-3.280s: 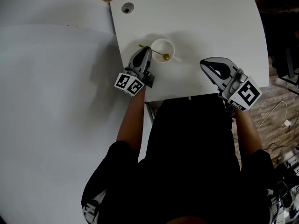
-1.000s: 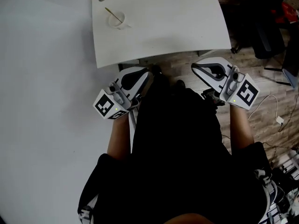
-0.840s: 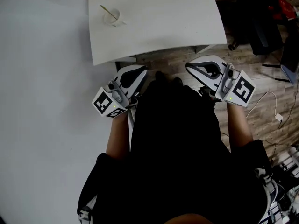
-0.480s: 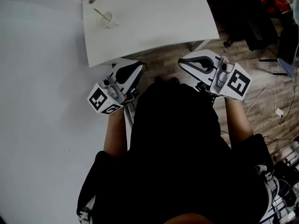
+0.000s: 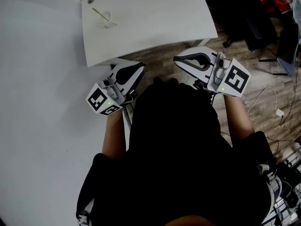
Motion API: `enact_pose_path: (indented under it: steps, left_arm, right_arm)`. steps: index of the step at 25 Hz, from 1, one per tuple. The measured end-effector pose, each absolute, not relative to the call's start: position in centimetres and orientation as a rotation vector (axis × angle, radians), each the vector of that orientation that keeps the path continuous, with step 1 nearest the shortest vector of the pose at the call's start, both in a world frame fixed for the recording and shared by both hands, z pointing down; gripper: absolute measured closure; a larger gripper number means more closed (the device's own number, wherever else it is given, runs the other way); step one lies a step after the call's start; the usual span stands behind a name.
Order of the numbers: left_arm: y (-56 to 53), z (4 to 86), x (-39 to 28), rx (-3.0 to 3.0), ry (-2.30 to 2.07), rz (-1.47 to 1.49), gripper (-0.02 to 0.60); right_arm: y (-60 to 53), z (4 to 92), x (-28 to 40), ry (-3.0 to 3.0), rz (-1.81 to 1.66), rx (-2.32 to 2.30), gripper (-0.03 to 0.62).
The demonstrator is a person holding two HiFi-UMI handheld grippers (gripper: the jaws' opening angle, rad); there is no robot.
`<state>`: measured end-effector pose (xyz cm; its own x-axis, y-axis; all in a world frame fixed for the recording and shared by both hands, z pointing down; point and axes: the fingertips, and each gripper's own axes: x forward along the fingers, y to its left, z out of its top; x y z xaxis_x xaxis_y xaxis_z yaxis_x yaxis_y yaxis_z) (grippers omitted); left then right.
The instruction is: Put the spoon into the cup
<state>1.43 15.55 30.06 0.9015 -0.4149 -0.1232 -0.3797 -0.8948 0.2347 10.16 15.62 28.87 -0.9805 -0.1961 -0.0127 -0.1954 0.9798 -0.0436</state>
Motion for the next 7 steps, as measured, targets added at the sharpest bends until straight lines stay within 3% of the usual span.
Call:
enact_pose_path:
  steps: [7]
  left_arm:
    - [15.6, 29.76, 1.3, 2.856, -0.582, -0.248, 0.565]
  right_arm:
    - [15.34, 28.3, 9.94, 3.114, -0.053, -0.31, 0.588]
